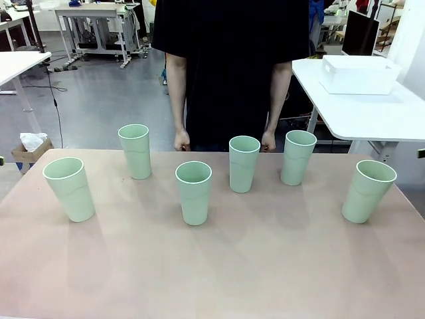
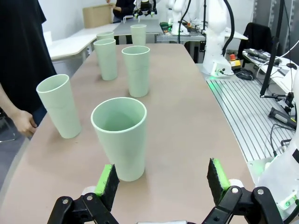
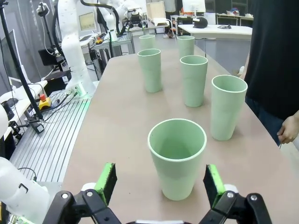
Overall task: Stack the cups and store them in the basket.
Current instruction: Pick up two Reusable plastic cups , one in each hand.
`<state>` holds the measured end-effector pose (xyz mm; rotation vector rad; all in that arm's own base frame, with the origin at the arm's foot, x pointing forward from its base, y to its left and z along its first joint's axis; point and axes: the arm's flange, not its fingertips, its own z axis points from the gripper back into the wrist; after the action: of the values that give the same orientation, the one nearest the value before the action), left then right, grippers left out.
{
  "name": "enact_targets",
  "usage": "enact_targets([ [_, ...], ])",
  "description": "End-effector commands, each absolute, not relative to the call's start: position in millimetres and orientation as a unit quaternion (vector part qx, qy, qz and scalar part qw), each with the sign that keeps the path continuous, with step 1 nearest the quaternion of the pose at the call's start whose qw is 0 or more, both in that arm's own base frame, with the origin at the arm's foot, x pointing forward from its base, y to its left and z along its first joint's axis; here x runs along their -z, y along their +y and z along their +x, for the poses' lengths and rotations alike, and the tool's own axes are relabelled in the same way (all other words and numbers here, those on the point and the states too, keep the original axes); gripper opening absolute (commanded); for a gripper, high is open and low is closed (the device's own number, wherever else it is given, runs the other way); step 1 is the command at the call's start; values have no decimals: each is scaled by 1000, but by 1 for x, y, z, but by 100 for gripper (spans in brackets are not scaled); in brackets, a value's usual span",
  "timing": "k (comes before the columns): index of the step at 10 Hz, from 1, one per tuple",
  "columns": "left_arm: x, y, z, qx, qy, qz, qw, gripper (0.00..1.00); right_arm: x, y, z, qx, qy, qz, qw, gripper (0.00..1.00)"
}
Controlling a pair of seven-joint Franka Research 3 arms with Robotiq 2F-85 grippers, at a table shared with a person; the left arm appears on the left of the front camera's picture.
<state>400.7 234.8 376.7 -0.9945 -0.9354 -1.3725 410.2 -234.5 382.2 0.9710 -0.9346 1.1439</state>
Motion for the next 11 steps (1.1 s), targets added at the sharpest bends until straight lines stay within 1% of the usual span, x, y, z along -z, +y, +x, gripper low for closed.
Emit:
enact_targets([
  [1, -371, 232, 403, 583, -395, -431, 563, 100, -379, -231, 411, -501, -406, 428, 633, 100],
  [2, -363, 222, 417, 581, -408, -424, 563, 100, -366, -223, 419, -495, -424, 411, 637, 100],
  [3, -359, 220, 421, 577, -416, -426, 559, 100, -352, -216, 420, -487, -444, 413, 629, 100],
  [5, -346, 217, 435, 571, -429, -434, 549, 100, -337, -208, 424, -495, -462, 407, 613, 100],
  [6, -335, 215, 441, 568, -429, -449, 540, 100, -328, -206, 426, -498, -467, 414, 602, 100],
  [9, -308, 210, 454, 560, -432, -491, 509, 100, -302, -197, 432, -502, -462, 430, 592, 100],
  [11, -295, 209, 458, 548, -450, -506, 491, 100, -288, -191, 434, -504, -461, 434, 588, 100],
])
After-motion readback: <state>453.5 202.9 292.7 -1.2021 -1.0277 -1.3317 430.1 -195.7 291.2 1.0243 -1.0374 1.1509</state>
